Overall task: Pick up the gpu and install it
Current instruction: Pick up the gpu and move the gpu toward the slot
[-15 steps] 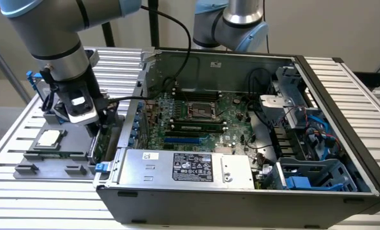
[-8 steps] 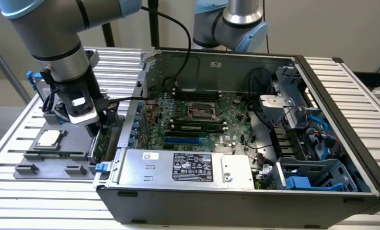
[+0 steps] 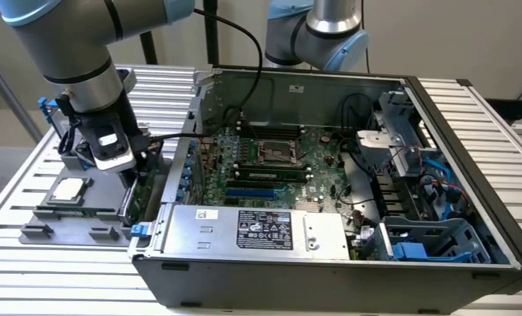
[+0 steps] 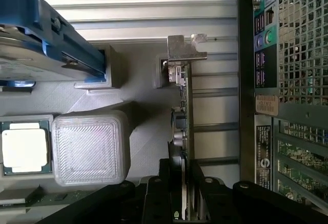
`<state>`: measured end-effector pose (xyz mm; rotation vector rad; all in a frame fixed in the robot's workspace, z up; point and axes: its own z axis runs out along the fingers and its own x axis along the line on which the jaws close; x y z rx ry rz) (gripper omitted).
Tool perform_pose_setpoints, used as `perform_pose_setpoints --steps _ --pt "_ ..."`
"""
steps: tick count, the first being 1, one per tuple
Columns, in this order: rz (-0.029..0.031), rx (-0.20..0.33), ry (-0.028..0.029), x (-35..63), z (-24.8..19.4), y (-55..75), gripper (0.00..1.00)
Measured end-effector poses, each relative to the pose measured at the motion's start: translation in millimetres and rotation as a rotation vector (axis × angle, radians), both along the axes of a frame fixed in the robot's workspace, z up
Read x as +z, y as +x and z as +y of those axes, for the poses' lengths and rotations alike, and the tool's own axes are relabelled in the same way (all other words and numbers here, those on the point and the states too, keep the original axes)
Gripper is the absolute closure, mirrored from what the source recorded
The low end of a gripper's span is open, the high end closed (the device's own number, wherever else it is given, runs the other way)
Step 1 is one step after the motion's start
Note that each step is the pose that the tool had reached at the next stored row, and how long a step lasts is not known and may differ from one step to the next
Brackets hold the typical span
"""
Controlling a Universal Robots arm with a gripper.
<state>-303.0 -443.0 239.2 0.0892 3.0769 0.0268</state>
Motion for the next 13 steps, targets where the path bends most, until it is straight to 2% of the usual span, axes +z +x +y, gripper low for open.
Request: perform_pose_setpoints --steps 8,11,13 --pt "0.0004 0.017 0.0000 0.0 -0.3 -2.5 1.00" --pt "0.0037 0.018 0.0002 0.7 -0.3 -2.6 1.00" --pt "0.0064 0.018 0.0000 5.2 -0.4 -2.6 1.00"
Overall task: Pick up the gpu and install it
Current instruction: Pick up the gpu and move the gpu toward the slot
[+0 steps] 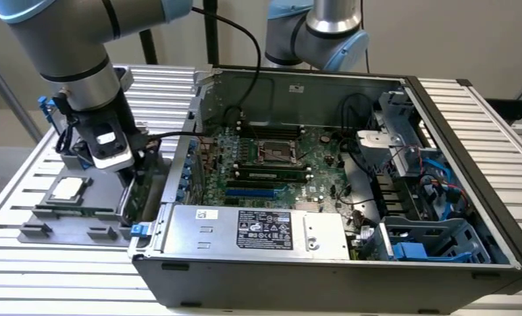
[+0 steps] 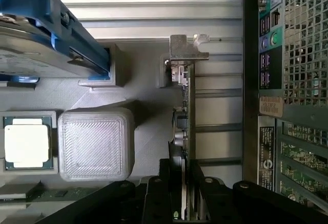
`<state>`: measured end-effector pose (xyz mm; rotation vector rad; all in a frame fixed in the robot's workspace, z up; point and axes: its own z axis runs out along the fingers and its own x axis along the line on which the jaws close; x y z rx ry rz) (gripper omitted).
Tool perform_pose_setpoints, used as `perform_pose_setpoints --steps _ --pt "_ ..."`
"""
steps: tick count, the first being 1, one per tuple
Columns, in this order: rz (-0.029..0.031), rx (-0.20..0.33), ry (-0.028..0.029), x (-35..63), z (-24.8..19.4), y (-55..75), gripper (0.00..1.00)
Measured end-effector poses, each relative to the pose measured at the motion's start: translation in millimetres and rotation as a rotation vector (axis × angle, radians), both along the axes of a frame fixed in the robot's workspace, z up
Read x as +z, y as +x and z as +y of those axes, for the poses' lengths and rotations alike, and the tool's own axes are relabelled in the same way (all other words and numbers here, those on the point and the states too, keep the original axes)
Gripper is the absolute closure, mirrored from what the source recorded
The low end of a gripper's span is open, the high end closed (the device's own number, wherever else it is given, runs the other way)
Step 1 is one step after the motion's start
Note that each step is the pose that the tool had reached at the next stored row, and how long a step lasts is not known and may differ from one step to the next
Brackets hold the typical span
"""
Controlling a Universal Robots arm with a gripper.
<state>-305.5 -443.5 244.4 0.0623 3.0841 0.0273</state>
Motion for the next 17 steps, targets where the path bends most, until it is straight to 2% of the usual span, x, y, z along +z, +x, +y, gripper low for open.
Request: perform_pose_setpoints --steps 17 --pt "0.0018 0.002 0.0000 76.7 -1.8 2.8 1.00"
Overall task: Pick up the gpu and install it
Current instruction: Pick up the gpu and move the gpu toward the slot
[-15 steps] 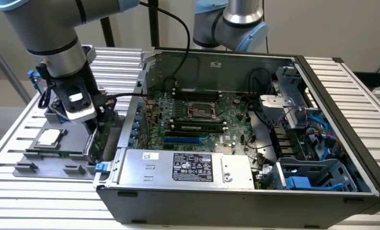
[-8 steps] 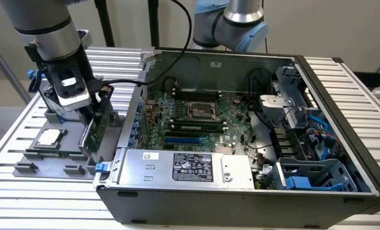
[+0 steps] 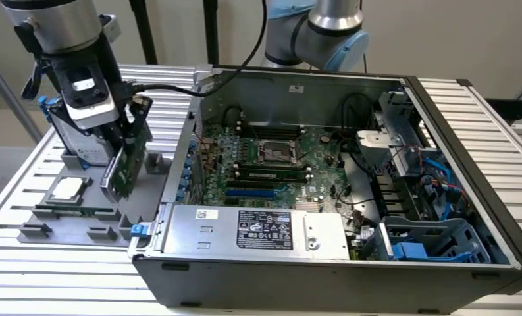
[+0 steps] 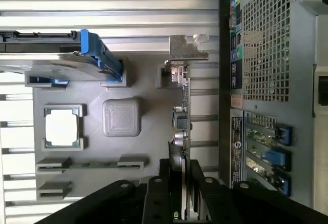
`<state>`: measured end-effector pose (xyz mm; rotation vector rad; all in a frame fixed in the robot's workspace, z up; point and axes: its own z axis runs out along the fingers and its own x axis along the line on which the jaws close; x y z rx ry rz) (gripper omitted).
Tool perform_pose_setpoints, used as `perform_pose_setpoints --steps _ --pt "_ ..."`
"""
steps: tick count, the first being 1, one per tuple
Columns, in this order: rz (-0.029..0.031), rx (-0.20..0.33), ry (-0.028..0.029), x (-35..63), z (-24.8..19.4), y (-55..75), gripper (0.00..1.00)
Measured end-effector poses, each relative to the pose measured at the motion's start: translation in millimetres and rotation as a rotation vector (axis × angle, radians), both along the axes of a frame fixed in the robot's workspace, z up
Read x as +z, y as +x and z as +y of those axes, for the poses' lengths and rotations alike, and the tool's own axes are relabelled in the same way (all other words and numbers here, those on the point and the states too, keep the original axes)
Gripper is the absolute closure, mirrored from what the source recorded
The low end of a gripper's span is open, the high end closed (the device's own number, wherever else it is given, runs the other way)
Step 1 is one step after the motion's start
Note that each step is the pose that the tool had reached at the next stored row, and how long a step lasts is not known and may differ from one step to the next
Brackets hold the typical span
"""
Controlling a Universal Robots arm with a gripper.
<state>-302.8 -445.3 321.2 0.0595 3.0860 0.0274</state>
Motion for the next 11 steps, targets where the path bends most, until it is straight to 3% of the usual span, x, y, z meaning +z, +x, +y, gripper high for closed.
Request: perform_pose_setpoints --steps 11 --pt "-0.0001 0.003 0.0003 54.5 -4.7 11.1 1.00"
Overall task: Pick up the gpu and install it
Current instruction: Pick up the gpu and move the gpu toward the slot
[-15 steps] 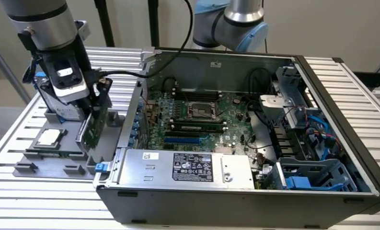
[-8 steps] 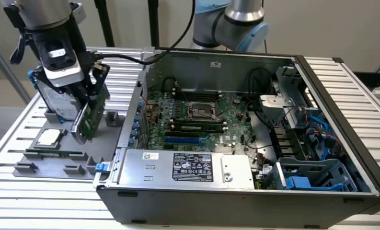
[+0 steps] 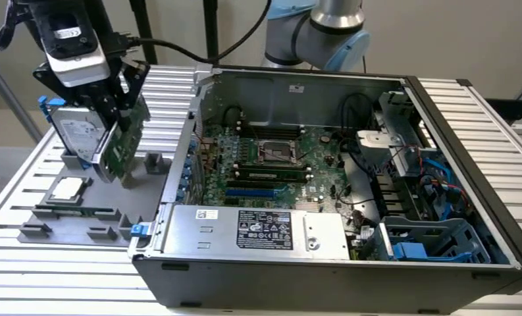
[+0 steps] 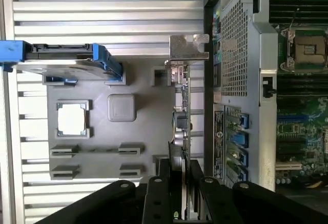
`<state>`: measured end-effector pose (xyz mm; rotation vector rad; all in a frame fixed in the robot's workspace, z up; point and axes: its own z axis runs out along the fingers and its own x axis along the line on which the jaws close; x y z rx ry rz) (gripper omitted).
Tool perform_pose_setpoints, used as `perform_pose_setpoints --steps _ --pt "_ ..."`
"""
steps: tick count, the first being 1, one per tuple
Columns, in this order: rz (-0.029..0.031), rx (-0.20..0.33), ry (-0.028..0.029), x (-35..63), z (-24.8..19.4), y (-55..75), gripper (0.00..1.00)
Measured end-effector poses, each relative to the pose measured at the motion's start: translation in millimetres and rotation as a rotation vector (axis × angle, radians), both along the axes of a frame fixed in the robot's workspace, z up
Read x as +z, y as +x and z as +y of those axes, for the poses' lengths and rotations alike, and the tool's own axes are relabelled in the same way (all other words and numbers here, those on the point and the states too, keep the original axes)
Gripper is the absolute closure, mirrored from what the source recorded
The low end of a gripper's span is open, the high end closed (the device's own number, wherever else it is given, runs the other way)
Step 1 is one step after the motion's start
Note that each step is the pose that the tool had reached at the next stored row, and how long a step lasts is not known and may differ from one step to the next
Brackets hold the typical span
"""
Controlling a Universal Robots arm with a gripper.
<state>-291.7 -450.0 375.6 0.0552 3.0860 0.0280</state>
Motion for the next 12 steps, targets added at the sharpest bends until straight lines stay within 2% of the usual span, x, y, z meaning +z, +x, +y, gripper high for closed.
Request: perform_pose_setpoints --steps 8,12 --pt "0.0011 0.002 0.0012 36.3 -7.3 29.1 1.00" --pt "0.0048 0.002 0.0014 54.5 -10.4 47.3 1.00"
